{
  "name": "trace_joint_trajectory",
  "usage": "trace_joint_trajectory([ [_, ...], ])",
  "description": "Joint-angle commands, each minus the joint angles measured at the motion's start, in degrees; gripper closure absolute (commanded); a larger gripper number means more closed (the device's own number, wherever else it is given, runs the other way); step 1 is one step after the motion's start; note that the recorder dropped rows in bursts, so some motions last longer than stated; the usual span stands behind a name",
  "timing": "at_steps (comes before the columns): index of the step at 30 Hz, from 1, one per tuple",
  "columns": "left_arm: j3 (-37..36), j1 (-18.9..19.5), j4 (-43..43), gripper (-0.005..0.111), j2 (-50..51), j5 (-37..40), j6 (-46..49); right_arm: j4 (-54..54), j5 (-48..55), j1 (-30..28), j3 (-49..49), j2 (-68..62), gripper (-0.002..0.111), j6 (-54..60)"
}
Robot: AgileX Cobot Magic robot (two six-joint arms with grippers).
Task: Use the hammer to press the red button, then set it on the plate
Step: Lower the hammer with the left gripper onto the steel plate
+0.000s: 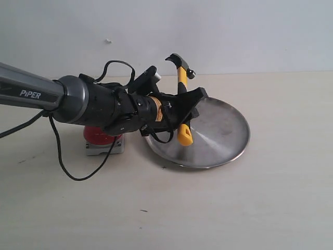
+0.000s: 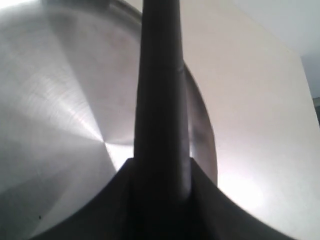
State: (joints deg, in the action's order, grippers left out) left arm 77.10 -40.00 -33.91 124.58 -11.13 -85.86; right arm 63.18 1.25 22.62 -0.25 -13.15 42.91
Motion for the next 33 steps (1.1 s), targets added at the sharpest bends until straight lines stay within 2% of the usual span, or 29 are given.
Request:
trace_joint_trajectory([
  [1, 1.49, 0.05, -2.08, 0.107, -0.91, -1.39, 1.05, -0.11, -0.27, 0.0, 0.25, 0.41, 0.108, 0.47],
  [12, 3.57, -0.06, -4.92, 0.107, 2.1, -2.32, -1.92, -0.22, -0.27, 0.0, 0.25, 0.41, 0.108, 0.4],
  [16, 5.78, -0.06, -7.65, 0.107, 4.13, -5.88, -4.97, -0.22, -0.27, 0.0, 0.25, 0.41, 0.108, 0.4],
  [33, 7.89, 0.06, -8.7, 0.107, 7.01, -0.41, -3.67, -0.22, -0.27, 0.0, 0.25, 0.41, 0.108, 0.4],
])
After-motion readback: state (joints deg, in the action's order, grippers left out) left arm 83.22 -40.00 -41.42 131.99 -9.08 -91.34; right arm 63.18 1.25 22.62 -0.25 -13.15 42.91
